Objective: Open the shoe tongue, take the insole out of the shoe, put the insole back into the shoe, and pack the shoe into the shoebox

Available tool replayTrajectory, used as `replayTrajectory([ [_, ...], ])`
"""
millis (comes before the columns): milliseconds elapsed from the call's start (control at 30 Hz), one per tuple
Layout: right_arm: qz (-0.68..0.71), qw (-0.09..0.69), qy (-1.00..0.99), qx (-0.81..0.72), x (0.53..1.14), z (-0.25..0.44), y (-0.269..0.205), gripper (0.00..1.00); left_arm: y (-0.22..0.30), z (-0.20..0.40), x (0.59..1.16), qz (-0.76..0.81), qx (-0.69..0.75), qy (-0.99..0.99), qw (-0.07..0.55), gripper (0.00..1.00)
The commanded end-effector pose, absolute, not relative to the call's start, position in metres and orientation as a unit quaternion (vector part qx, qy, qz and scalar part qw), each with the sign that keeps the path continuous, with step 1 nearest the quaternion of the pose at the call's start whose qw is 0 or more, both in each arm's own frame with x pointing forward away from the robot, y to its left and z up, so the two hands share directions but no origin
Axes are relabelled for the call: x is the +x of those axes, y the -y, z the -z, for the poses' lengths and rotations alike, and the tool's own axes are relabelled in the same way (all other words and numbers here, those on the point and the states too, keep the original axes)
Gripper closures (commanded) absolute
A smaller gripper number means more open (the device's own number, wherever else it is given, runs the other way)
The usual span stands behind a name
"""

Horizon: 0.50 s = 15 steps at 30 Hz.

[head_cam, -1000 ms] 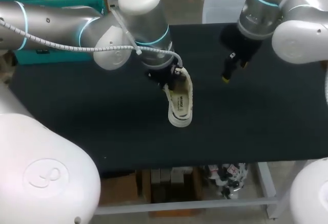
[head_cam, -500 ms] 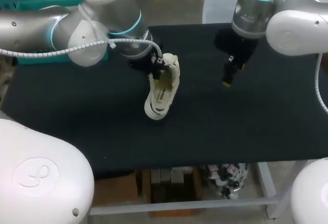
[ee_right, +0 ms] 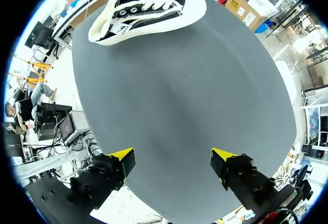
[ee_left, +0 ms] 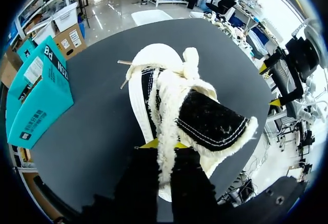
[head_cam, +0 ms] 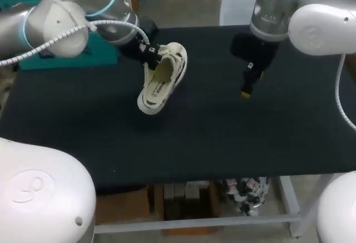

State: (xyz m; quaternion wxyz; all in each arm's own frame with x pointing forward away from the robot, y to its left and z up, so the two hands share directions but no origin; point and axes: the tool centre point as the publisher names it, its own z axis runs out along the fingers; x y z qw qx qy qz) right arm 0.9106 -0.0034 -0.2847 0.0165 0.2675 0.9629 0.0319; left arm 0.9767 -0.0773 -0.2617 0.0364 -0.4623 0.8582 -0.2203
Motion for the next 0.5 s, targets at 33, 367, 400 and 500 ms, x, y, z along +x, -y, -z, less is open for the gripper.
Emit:
replayTrajectory([
  [33, -0.03, 0.015, -0.963, 0.268, 0.911, 0.284, 0.003, 0.0, 0.054, 0.23, 0.987, 0.236, -0.4, -0.885, -0.015, 1.0],
  [367, -0.03, 0.015, -0.963, 0.268, 0.911, 0.284, 0.003, 0.0, -0.004, 0.166, 1.039, 0.224, -0.268, -0.936, -0.041, 1.0],
  [400, -0.03, 0.015, -0.963, 0.268, 0.911, 0.284, 0.003, 0.0, -0.011, 0.161, 1.045, 0.222, -0.252, -0.941, -0.048, 1.0],
  [500, -0.03, 0.015, -0.963, 0.268, 0.911, 0.284, 0.003, 0.0, -0.029, 0.153, 1.061, 0.21, -0.233, -0.948, -0.048, 1.0],
])
